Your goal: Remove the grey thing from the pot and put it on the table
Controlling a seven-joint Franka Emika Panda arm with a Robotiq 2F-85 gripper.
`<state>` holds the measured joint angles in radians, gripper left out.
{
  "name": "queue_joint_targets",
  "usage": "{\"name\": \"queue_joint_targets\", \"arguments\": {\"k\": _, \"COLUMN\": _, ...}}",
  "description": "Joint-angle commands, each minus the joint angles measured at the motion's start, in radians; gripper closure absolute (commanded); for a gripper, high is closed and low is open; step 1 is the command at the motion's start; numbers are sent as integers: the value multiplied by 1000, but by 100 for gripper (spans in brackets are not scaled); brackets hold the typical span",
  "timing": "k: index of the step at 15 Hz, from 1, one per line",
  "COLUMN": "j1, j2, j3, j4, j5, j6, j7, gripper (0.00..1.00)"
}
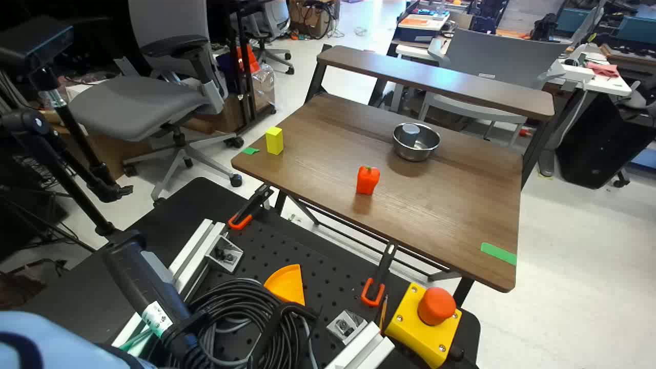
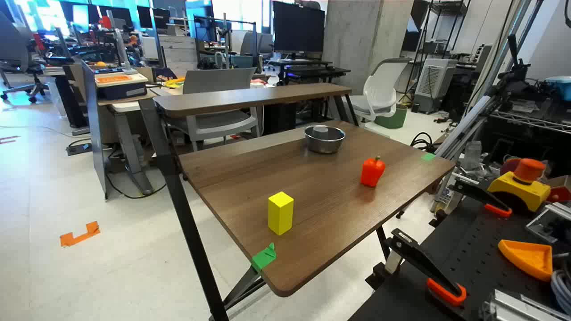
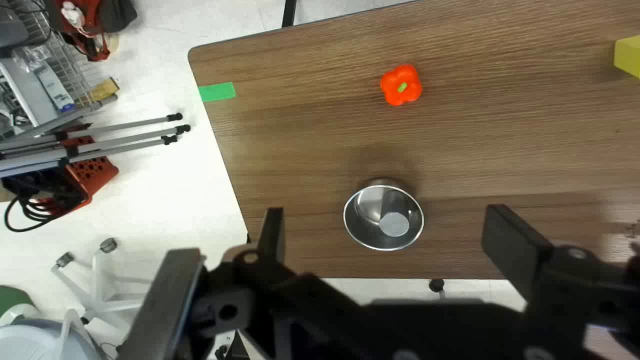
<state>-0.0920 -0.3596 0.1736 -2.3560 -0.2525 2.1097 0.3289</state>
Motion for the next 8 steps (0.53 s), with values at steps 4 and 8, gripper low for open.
{"name": "queue_joint_targets", "arguments": {"k": 4, "j1": 24, "j2": 2, "j3": -21, "j4": 4, "j5": -9, "j6": -5, "j7": 6, "gripper": 0}}
{"name": "queue_joint_targets", "arguments": {"k": 8, "j1": 24, "j2": 26, "j3": -30, "j4": 20, "j5": 5, "j6": 1, "j7": -1, "gripper": 0}}
